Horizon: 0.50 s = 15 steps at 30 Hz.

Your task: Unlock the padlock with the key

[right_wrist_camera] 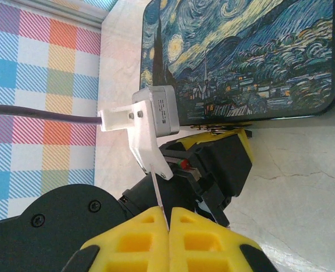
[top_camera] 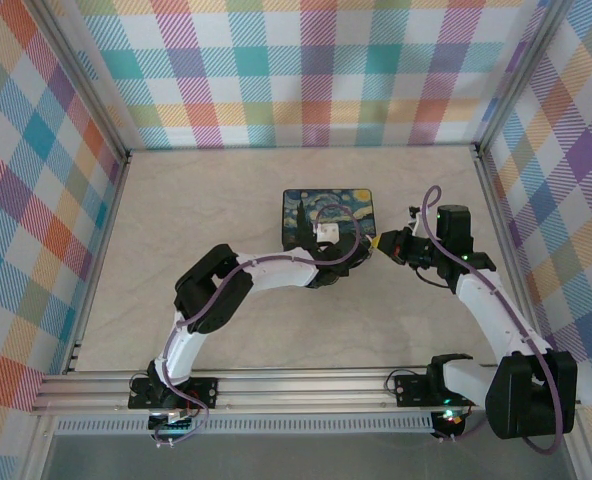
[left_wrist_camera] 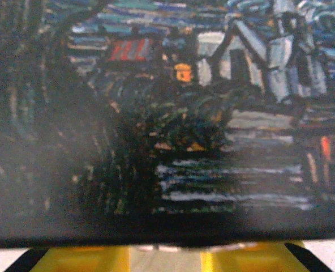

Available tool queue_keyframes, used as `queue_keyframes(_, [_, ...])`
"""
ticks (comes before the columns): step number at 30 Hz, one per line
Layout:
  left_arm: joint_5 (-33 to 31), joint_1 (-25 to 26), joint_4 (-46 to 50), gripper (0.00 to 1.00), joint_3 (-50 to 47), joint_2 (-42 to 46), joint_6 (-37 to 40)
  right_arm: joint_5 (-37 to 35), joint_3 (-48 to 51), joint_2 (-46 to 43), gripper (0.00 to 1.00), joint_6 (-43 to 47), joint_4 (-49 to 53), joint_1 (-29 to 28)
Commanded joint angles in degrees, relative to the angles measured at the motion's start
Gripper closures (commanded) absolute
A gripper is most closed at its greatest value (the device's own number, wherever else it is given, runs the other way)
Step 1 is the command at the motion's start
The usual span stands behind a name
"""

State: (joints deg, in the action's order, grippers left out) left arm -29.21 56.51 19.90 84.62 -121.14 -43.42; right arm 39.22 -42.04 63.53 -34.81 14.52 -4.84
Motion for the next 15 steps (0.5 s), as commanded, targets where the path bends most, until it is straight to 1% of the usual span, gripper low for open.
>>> queue_keyframes(1, [-1.11,0.27,7.15,0.81,2.27,-0.33,-0.69,1.19,-0.63,-1.11,0.97,1.79,1.02,0.29])
queue_keyframes(5, [-0.59,0.18,16.91,0.88,7.29,1.25,0.14,0.61,-0.64,-1.90,0.97,2.38,2.18,0.27])
queue_keyframes(7, [0.76,-0.14,20.53,0.91,8.78,2.35,0.77,0.50,-0.67,-2.26,0.97,2.45,2.48,0.28])
queue_keyframes(11, [6.90,-1.77,27.43,0.94,11.73,3.82,1.06,2.16,-1.20,-2.53,0.97,3.05,4.07,0.29])
queue_keyframes(13, [11.20,-2.98,29.89,0.94,12.70,4.57,0.81,3.22,-1.41,-2.90,0.96,3.25,5.13,0.29])
queue_keyframes(15, [15.65,-4.22,32.85,0.98,14.48,4.97,0.79,3.41,-1.43,-4.01,0.96,3.78,6.89,0.27])
